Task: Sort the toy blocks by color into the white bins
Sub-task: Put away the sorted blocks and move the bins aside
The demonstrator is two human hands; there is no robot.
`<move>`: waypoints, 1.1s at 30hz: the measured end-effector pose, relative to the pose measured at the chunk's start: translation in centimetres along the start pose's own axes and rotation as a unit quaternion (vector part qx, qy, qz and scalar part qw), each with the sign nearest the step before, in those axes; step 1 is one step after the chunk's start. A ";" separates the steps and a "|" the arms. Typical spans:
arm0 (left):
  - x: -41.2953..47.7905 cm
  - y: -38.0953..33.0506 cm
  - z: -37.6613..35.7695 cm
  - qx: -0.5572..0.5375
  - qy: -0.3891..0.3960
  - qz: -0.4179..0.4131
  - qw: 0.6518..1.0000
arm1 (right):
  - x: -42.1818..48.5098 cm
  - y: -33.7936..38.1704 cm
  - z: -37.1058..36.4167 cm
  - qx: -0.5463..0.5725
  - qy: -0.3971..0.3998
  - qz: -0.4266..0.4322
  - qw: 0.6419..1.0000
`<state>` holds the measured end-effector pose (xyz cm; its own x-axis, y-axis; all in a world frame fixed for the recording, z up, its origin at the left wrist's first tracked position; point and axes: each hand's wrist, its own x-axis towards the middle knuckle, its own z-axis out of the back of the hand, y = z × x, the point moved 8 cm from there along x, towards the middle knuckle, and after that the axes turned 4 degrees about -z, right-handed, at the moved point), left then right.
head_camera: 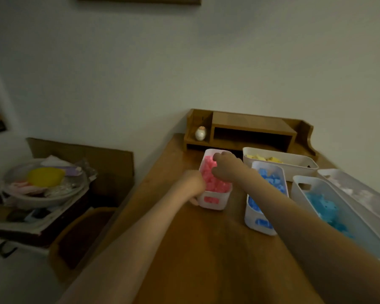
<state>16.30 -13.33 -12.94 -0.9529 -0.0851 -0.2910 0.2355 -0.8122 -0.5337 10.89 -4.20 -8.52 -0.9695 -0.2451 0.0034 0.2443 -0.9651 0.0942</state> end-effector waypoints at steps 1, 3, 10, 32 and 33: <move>-0.8 1.0 0.1 -0.002 -0.014 0.019 1.000 | -0.9 0.7 0.4 -0.005 -0.020 0.011 1.000; -2.0 2.1 1.0 -0.053 -0.062 -0.005 0.997 | -2.6 2.4 1.0 -0.004 -0.054 0.042 0.998; -8.7 8.0 4.9 -0.098 -0.175 0.013 0.980 | -6.7 10.6 0.0 0.114 -0.092 0.121 0.982; -21.6 35.6 8.9 0.048 -0.293 0.233 0.926 | -17.3 39.4 -10.8 0.285 -0.146 0.323 0.891; -20.9 37.1 8.0 0.038 -0.277 0.240 0.930 | -17.6 39.9 -12.2 0.297 -0.130 0.323 0.889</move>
<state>43.45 -46.31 -20.31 -0.6982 -0.7157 -0.0172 0.6655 -0.6400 -0.3841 37.93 -39.48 -17.00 -0.6224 -0.6261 0.4697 0.7722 -0.3931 0.4992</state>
